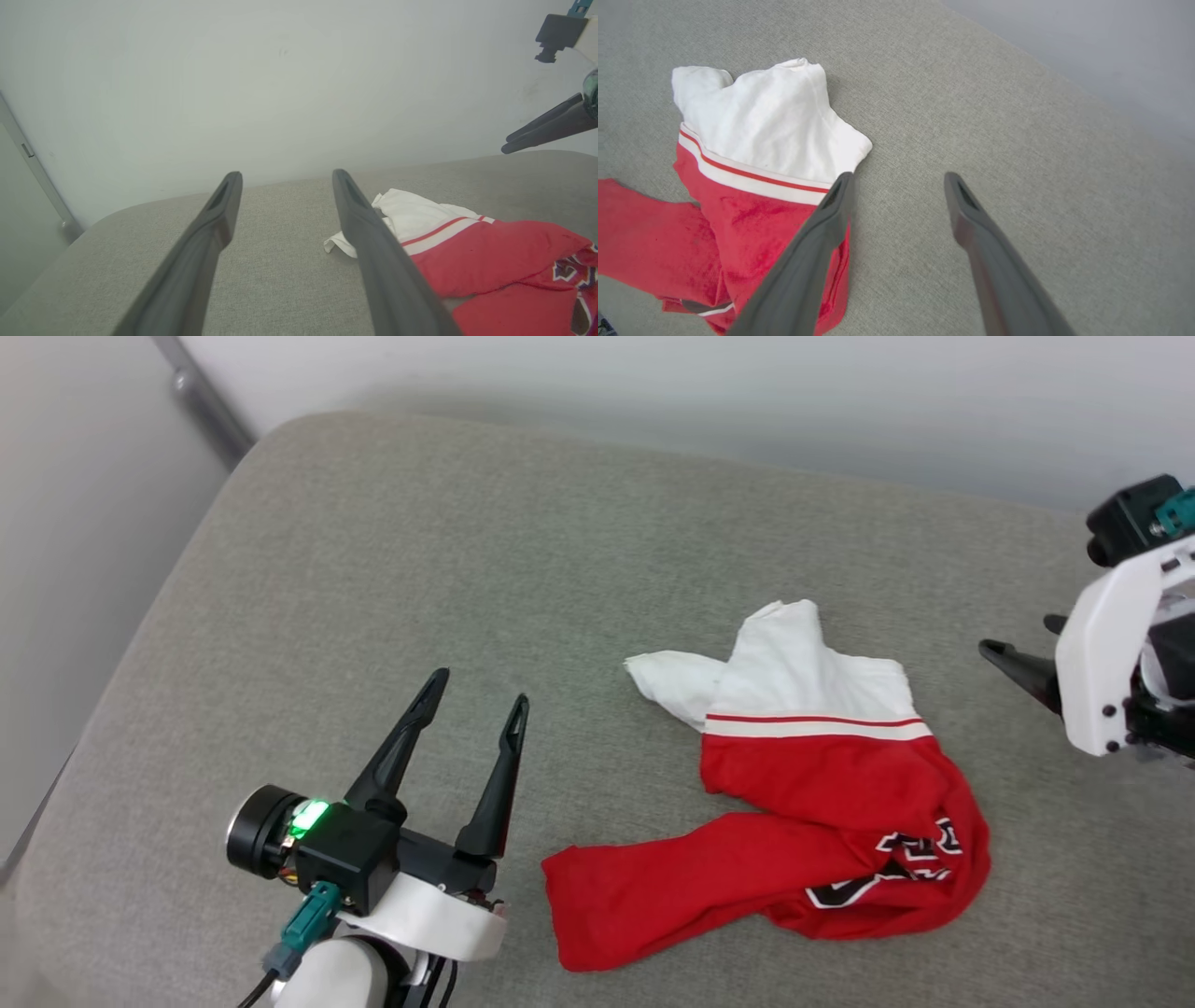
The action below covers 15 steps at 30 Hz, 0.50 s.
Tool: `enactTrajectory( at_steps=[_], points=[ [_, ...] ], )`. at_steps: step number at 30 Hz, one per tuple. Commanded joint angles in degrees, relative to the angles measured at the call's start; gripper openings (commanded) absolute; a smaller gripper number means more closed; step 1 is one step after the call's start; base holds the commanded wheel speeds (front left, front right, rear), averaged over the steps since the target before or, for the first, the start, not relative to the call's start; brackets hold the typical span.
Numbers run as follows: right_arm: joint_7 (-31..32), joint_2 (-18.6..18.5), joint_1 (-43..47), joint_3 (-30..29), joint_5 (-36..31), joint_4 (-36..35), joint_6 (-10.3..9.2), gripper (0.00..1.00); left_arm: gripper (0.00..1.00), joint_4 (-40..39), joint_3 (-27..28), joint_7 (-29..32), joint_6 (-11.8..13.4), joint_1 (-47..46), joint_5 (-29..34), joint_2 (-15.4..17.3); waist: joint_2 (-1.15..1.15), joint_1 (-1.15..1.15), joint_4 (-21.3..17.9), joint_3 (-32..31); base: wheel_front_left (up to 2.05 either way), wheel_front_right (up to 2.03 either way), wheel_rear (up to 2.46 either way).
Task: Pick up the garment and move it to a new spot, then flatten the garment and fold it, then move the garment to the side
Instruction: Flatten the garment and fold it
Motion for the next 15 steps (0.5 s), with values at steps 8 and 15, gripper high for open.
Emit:
enactTrajectory(
  at_steps=[8,15],
  points=[
    [7.9,3.8,-7.3,3.1,-1.1,1.7,-0.02,1.0,1.0,0.1,-2.0,-0.1,-0.4,-2.1,-0.6,-2.2,0.0,0.0,6.9,4.7,0.0,0.0,0.0],
    [15.0,5.9,-13.1,4.4,-4.3,8.2,-0.02,1.0,1.0,0.6,-4.0,-0.1,-0.6,-3.9,-1.3,-4.4,0.0,0.0,12.6,8.1,0.0,0.0,0.0]
  ],
)
